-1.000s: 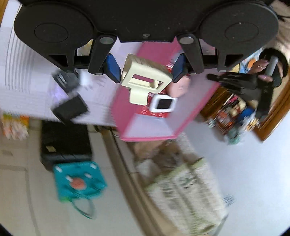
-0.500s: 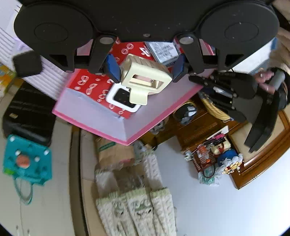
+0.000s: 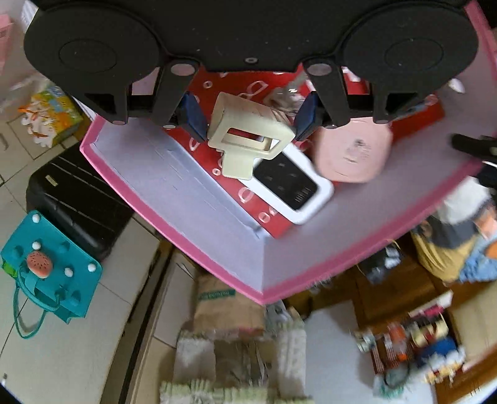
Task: Organize rigid objects
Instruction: 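Carry the hair clip into the box and release it beside the router, then return the right gripper to the bed and grasp the yellow star keychain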
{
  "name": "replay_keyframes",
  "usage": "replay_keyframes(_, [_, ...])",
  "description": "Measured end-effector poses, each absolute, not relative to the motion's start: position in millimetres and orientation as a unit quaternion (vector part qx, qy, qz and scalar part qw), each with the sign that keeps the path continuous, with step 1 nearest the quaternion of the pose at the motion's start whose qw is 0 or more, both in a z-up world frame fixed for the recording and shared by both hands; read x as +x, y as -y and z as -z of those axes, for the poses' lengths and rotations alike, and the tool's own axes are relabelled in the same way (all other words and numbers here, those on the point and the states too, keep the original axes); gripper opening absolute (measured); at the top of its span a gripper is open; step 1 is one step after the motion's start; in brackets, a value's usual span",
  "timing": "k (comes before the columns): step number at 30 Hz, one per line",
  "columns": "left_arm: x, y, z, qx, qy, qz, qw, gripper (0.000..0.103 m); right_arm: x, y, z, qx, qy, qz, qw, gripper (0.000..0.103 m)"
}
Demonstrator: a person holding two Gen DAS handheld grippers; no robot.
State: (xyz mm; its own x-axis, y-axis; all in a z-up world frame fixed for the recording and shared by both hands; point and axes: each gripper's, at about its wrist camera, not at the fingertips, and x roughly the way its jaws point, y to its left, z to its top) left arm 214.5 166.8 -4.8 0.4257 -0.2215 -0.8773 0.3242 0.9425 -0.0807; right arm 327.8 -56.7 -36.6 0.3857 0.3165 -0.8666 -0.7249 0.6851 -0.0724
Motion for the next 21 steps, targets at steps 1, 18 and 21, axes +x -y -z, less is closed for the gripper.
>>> replay_keyframes(1, [214,-167,5,0.05,-0.511,0.161,0.843,0.011,330,56,39,-0.235,-0.452,-0.32,0.799,0.067])
replay_keyframes(18, [214,-171,5,0.019,-0.508,0.153,0.847,0.011,277,132,-18,-0.123,-0.353,-0.347,0.86,0.079])
replay_keyframes(21, [213,-171,6,0.014,-0.507,0.149,0.849,0.011,252,166,-29,-0.112,-0.311,-0.336,0.882,0.079])
